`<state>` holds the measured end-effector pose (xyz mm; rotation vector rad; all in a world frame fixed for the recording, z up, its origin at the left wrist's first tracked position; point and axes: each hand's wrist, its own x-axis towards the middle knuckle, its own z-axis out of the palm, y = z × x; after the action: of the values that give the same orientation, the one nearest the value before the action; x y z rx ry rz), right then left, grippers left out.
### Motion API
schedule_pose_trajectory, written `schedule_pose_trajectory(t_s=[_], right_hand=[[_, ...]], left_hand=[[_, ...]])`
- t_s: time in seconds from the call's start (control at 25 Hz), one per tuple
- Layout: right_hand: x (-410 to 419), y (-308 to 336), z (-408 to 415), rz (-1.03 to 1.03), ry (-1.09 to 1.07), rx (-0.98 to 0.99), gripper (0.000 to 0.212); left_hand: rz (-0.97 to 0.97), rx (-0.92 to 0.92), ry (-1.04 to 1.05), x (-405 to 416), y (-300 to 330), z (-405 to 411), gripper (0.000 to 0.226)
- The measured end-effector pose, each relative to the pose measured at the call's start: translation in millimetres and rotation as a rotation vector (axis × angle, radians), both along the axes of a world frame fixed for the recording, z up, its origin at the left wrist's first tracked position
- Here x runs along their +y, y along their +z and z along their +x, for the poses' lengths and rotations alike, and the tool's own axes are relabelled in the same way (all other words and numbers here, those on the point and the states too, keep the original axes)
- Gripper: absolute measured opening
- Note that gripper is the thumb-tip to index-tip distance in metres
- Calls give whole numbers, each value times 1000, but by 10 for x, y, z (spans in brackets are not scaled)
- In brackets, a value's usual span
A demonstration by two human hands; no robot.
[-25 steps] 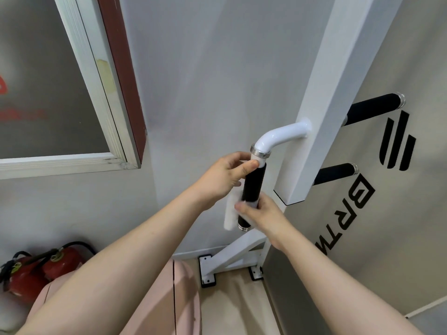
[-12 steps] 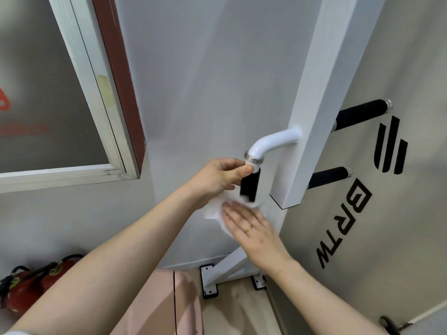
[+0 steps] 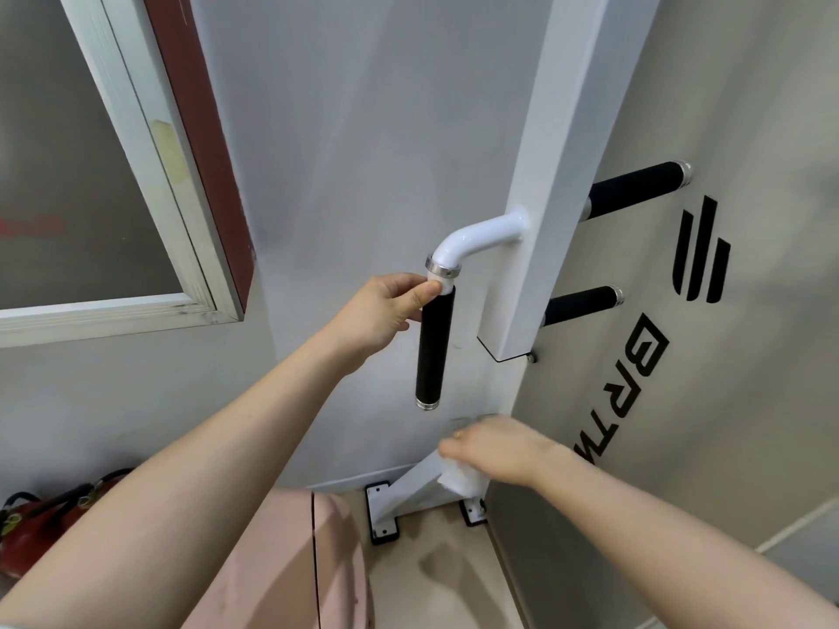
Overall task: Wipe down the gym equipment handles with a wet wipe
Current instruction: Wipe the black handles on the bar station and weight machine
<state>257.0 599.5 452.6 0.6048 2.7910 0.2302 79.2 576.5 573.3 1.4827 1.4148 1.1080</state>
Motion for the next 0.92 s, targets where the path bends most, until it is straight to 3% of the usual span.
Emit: schedule_pose_trajectory(t_s=[0.04,0.12,0.2,0.28,0.36,0.48,0.6,0.68,0.84,0.92], right_hand=[[-17,61,144,-67,-181,197,26],[110,195,443,-249,-725,829,23],[265,420,775,-452,-1130,1382,23],[388,621,1023,-574,-1297,1789,20],[472,731,1133,-354,-1256,1935,15],[467,800,1083,-1,-988,1735,25],[534,635,956,-29,-613,1125,53],[696,593,1036,14,-484,836,63],[959,664,1195,159,-639,762,58],[903,598,1035,161,-471,732,67]], left_hand=[[34,7,25,6,-23,17,19],[250,142,208,-14,-83,122,47],[777,580,380,-60,-113,361,65],[1202,1034,256,-28,-162,704,70],[1294,1370,57,103,-242,984,66],[1146,1698,67,279,-294,1142,70],[1138,1816,80,295,-241,1127,63],[1115,1897,70,293,-231,1071,77],[1039,1948,244,355,-229,875,116],[1006,1920,339,402,-264,796,121]])
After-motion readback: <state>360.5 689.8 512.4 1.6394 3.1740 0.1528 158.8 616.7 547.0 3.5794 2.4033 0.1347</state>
